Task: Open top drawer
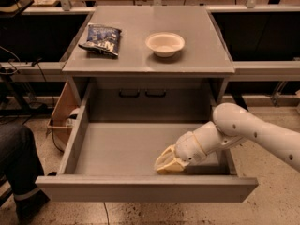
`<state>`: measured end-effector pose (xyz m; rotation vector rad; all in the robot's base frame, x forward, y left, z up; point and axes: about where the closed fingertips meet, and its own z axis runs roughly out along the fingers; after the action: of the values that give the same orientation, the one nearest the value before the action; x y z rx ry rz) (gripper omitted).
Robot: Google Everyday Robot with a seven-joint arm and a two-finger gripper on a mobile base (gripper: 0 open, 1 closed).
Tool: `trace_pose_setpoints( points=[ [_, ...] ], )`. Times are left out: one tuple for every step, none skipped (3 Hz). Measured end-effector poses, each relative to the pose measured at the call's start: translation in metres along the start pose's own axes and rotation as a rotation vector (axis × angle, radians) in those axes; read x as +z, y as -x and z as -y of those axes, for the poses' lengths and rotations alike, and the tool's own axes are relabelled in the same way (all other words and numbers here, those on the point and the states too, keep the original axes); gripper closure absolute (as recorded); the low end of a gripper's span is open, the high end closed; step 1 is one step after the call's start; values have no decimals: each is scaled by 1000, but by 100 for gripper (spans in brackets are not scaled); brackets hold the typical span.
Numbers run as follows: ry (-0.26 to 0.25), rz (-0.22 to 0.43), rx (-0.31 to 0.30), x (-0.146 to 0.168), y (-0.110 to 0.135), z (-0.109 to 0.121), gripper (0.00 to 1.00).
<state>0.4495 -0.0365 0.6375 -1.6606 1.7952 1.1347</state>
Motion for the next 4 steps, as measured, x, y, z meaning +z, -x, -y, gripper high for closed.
trace_pose_setpoints(
  points=[
    [0,0,0,0,0,0,100],
    [44,98,10,22,12,-21,100],
    [44,98,10,21,12,-20,100],
    [54,173,14,42,28,-24,100]
  ],
)
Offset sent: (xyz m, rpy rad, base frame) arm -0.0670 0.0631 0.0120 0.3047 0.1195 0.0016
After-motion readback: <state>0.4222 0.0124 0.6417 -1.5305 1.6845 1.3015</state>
